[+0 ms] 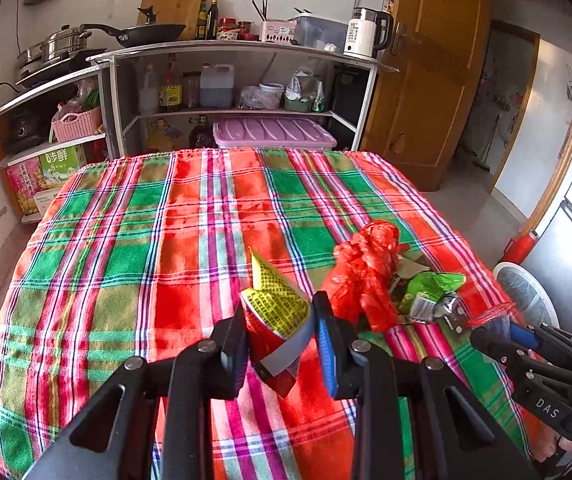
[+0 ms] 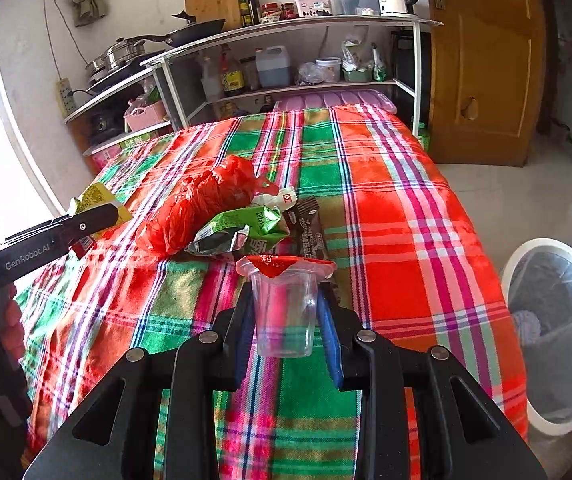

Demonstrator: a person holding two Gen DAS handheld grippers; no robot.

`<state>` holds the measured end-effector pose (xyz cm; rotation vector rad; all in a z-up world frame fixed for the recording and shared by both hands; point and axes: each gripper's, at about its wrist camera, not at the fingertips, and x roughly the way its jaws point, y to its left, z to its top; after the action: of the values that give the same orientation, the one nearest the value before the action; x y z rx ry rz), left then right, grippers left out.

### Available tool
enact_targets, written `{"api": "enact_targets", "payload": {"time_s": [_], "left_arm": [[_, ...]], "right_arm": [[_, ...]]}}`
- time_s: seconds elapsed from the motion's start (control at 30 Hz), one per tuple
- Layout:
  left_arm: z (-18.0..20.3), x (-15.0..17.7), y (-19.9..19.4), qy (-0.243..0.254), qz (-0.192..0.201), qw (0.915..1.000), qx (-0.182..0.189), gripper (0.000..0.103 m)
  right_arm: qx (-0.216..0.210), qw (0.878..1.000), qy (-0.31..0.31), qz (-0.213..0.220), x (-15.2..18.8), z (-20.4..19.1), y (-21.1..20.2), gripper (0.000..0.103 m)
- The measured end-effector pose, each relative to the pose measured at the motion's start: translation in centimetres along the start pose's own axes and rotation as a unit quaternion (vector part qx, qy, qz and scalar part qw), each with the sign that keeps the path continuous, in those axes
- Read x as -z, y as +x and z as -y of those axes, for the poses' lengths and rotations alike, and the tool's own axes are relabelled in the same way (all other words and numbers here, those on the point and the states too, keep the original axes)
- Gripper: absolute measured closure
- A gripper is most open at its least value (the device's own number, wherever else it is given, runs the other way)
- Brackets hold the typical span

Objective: Collect trash
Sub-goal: 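Carry the clear cup and yellow snack bag over the white bin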

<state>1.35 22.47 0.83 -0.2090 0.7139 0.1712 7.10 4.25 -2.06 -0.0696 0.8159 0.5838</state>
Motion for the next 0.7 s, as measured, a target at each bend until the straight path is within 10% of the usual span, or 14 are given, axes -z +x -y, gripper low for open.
{"api": "enact_targets", "payload": {"time_s": [0.7], "left_arm": [[10.5, -0.1, -1.3, 0.071, 0.015, 0.9942, 0.079, 0.072]], "right_arm": [[0.056, 0.996, 0.05, 0.039, 1.5, 7.2, -6.5, 0.072]]}}
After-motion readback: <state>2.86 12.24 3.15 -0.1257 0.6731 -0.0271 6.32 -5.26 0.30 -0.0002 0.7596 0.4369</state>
